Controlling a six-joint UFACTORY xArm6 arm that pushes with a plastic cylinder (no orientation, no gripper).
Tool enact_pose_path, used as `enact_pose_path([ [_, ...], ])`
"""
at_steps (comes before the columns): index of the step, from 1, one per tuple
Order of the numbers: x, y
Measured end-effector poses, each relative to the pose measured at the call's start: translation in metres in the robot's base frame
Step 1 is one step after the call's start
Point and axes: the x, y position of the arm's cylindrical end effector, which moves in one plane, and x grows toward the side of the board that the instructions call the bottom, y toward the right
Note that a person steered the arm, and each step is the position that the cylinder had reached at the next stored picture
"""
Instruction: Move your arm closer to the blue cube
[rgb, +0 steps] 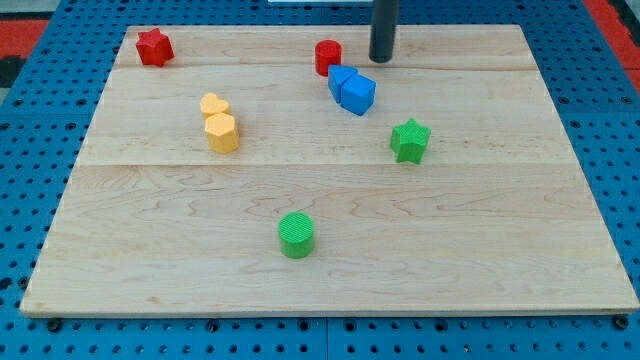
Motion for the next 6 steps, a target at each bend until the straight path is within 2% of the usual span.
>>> enact_pose_path([
  [1, -0.009, -0.08],
  [2, -0.055, -0.109],
  [3, -0.056, -0.132],
  [4, -0.055, -0.193],
  [5, -0.054, -0.158],
  [6, -0.036, -0.03],
])
